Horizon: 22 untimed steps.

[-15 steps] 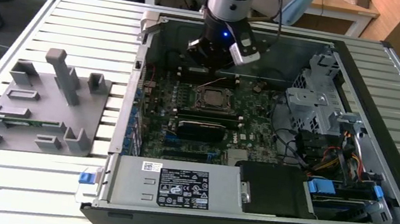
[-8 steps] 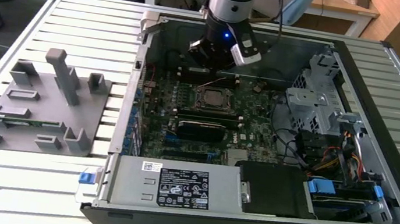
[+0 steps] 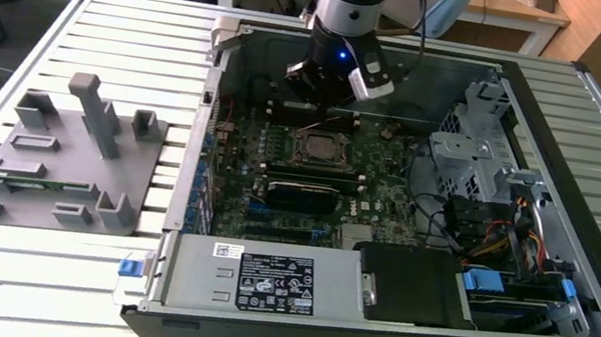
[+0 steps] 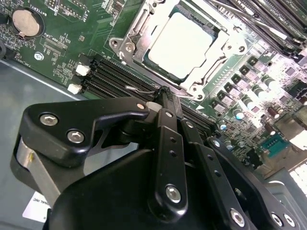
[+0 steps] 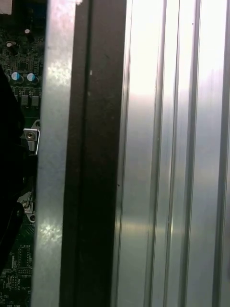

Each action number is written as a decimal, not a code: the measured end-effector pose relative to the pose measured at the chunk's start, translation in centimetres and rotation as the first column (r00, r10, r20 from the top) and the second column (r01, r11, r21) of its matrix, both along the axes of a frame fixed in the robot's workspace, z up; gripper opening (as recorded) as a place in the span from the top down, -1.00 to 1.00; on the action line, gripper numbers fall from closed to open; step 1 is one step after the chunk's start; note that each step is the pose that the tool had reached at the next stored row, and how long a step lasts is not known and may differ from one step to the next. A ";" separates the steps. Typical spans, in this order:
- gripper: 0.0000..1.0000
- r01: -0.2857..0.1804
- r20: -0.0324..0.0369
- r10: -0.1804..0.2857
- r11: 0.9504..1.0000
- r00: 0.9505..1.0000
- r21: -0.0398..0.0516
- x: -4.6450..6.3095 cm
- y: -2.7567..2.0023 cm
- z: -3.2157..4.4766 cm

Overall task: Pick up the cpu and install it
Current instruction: 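Install the first cpu locking lever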

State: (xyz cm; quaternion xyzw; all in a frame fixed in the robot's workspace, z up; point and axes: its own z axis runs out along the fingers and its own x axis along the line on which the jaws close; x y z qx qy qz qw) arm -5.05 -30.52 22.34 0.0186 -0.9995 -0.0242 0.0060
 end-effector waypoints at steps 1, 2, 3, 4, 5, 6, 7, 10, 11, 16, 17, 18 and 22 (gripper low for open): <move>0.77 0.000 0.000 0.000 1.000 1.000 0.000 0.0 0.01 -0.04; 0.77 0.000 0.000 0.000 1.000 1.000 0.000 0.1 0.01 -0.07; 0.77 0.000 0.000 0.000 1.000 1.000 0.000 0.1 0.03 -0.11; 0.77 0.000 0.000 0.000 1.000 1.000 0.000 0.1 0.04 -0.14; 0.77 0.000 0.000 0.000 1.000 1.000 0.000 0.1 0.06 -0.17; 0.77 0.000 0.000 0.000 1.000 1.000 0.000 0.1 0.08 -0.21; 0.77 0.000 0.000 0.000 1.000 1.000 0.000 0.2 0.10 -0.25; 0.77 0.000 0.000 0.000 1.000 1.000 0.000 0.2 0.14 -0.35; 0.77 0.000 0.000 0.000 1.000 1.000 0.000 0.2 0.15 -0.37; 0.77 0.000 0.000 0.000 1.000 1.000 0.000 0.3 0.22 -0.54; 0.77 0.000 0.000 0.000 1.000 1.000 0.000 0.4 0.24 -0.58; 0.77 0.000 0.000 0.000 1.000 1.000 0.000 0.4 0.26 -0.61; 0.77 0.000 0.000 0.000 1.000 1.000 0.000 0.6 0.35 -0.75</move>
